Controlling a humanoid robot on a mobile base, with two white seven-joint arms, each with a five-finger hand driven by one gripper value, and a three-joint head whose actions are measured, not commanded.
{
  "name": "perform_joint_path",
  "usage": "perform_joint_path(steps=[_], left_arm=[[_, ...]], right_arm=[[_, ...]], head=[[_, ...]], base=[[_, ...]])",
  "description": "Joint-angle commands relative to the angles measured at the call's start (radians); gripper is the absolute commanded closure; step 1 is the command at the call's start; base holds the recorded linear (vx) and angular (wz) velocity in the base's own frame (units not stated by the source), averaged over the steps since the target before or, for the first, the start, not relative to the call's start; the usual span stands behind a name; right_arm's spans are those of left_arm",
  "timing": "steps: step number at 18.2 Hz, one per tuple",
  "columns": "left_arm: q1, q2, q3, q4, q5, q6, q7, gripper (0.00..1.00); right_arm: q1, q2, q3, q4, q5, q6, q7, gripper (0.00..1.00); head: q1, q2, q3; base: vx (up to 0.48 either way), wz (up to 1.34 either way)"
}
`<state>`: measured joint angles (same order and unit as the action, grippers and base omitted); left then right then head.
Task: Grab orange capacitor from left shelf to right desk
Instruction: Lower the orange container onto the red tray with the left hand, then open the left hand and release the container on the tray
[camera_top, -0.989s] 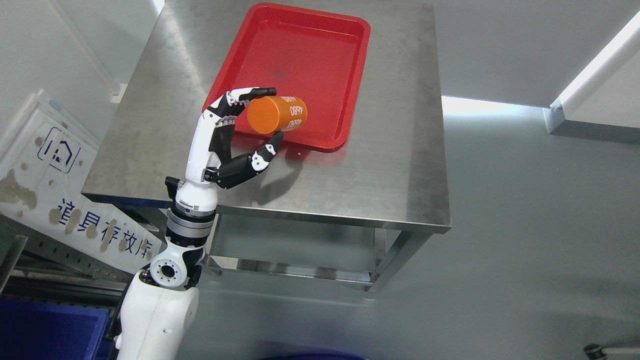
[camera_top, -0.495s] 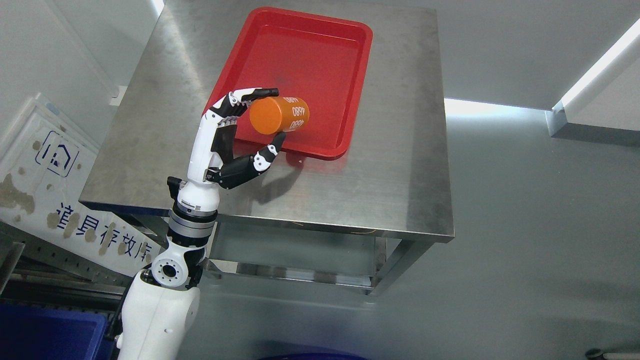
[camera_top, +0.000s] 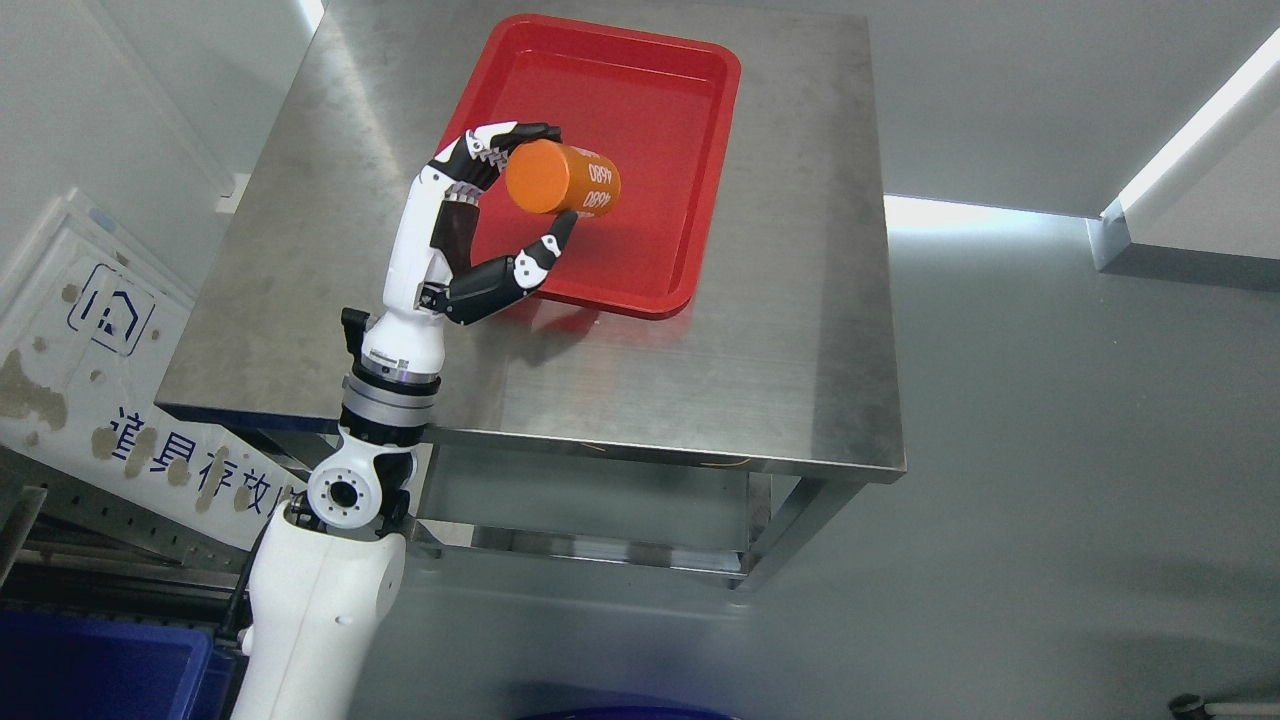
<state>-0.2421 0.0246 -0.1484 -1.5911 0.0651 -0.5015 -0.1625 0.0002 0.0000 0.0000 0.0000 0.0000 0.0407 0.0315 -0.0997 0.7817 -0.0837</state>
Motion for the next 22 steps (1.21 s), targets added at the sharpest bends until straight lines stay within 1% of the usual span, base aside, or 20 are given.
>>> perform_joint_path(steps=[1,5,8,11,13,15,18,22], left_arm=[[-0.143,0.006,0.027,0.15,-0.002,0.164,0.001,0.98],[-0.279,0.005,0.027,0.259,-0.024,0.244,0.003,0.98],[-0.339,-0.007,0.006,0.296,-0.019,0.369,0.001,0.97],[-0.4,-0.007,-0.057,0.333,-0.019,0.394,0.006,0.97],[-0.445,-0.007,-0.074,0.339,-0.033,0.447,0.006,0.97],[-0.465,-0.007,-0.074,0.345,-0.069,0.483,0.003,0.97],[-0.468,-0.007,-0.076,0.359,-0.158,0.485,-0.006,0.97],[-0.422,-0.007,-0.08,0.359,-0.165,0.503,-0.04,0.96]], right_arm=[[0.034,-0.017,-0.011,-0.023,0.0,-0.001,-0.001,0.0],[0.034,-0.017,-0.011,-0.023,0.0,-0.001,-0.001,0.0],[0.034,-0.017,-0.011,-0.023,0.0,-0.001,-0.001,0.0],[0.034,-0.017,-0.012,-0.023,0.0,-0.001,-0.001,0.0],[0.034,-0.017,-0.011,-0.023,0.0,-0.001,-0.001,0.0],[0.034,-0.017,-0.012,-0.023,0.0,-0.001,-0.001,0.0],[0.034,-0.017,-0.012,-0.023,0.0,-0.001,-0.001,0.0],[0.034,-0.017,-0.012,-0.023,0.0,-0.001,-0.001,0.0]], head=[[0.0,0.0,0.0],[0.0,0.0,0.0],[0.0,0.0,0.0],[0.0,0.0,0.0],[0.0,0.0,0.0],[0.0,0.0,0.0],[0.0,0.0,0.0],[0.0,0.0,0.0]], base=[[0.0,0.0],[0.0,0.0],[0.0,0.0],[0.0,0.0],[0.0,0.0],[0.0,0.0],[0.0,0.0],[0.0,0.0]])
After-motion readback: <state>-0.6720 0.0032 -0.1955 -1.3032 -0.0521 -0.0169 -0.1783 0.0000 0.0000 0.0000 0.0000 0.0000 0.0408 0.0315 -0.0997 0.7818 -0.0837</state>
